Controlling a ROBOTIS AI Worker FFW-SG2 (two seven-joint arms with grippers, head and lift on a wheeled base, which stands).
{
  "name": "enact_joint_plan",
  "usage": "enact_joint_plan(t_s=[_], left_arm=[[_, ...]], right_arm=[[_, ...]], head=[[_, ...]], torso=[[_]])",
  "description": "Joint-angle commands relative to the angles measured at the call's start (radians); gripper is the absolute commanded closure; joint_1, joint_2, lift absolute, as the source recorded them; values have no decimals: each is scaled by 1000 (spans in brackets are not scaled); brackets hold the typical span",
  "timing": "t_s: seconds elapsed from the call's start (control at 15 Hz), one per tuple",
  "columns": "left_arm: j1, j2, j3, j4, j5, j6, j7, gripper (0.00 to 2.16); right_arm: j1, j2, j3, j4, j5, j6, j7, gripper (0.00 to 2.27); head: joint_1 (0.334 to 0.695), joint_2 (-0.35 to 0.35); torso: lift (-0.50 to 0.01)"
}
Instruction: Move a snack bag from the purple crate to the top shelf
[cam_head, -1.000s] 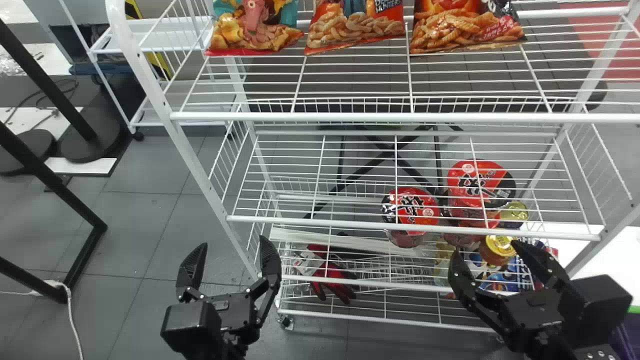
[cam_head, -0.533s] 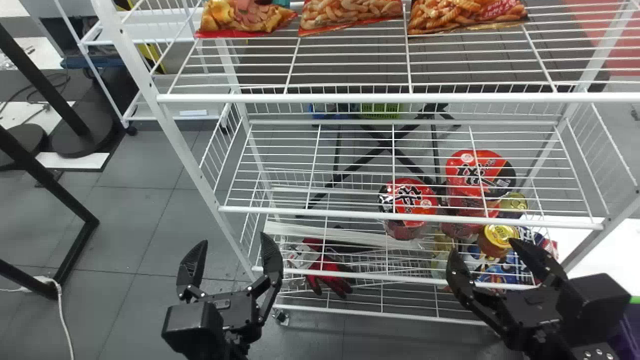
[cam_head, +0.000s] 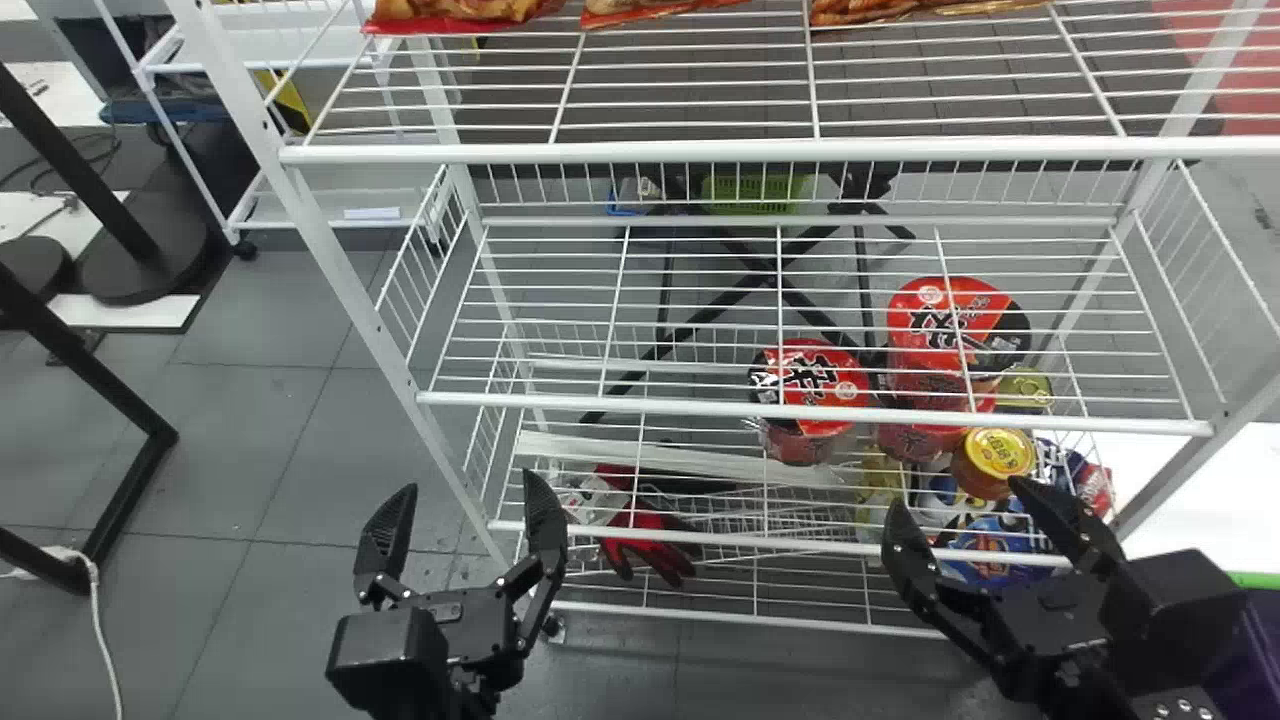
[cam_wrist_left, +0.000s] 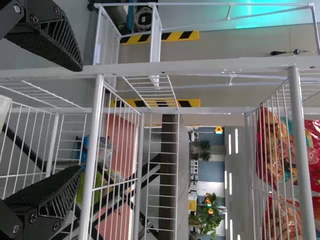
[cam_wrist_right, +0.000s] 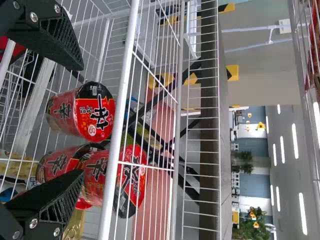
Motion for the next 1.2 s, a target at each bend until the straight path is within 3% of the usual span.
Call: enact_joint_plan(t_s=[0.0,1.13], left_arm=[[0,1,-1,0,0,0,0,124],[1,4,-7,-4,-9,18,0,124]], right_arm=[[0,0,2,0,5,-4,0,76],[8,-15,30,-5,37,-96,0,66]], head=[[695,101],[695,111]], torso=[[-321],[-390]])
